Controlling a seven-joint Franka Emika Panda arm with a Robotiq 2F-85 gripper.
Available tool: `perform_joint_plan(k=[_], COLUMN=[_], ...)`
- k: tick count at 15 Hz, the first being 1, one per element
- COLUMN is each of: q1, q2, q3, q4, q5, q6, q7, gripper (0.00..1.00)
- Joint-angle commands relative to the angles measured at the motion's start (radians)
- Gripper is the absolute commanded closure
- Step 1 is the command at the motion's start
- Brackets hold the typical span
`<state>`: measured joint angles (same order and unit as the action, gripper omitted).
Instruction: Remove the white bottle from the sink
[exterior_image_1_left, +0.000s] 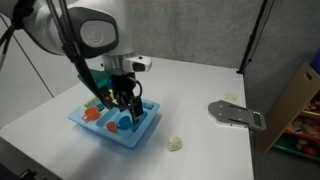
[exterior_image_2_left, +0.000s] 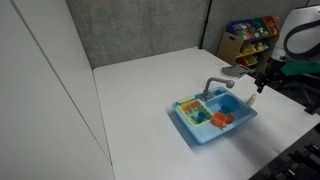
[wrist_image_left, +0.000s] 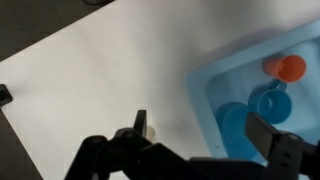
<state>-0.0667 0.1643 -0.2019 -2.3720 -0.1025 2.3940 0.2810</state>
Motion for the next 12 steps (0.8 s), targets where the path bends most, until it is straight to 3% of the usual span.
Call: perform_joint_plan(k=[1, 8, 12], q1=[-0.001, -0.002, -0.004], q2=[-0.098, -0.178, -0.139], q3=[0.042, 0.097, 0.099], q4=[-0.082, -0.156, -0.124], q5=[-0.003, 0.024, 0.003], q6=[-0.006, 0.034, 0.012], q7=[-0.059, -0.11, -0.072], gripper=[0.0, 0.0, 0.0])
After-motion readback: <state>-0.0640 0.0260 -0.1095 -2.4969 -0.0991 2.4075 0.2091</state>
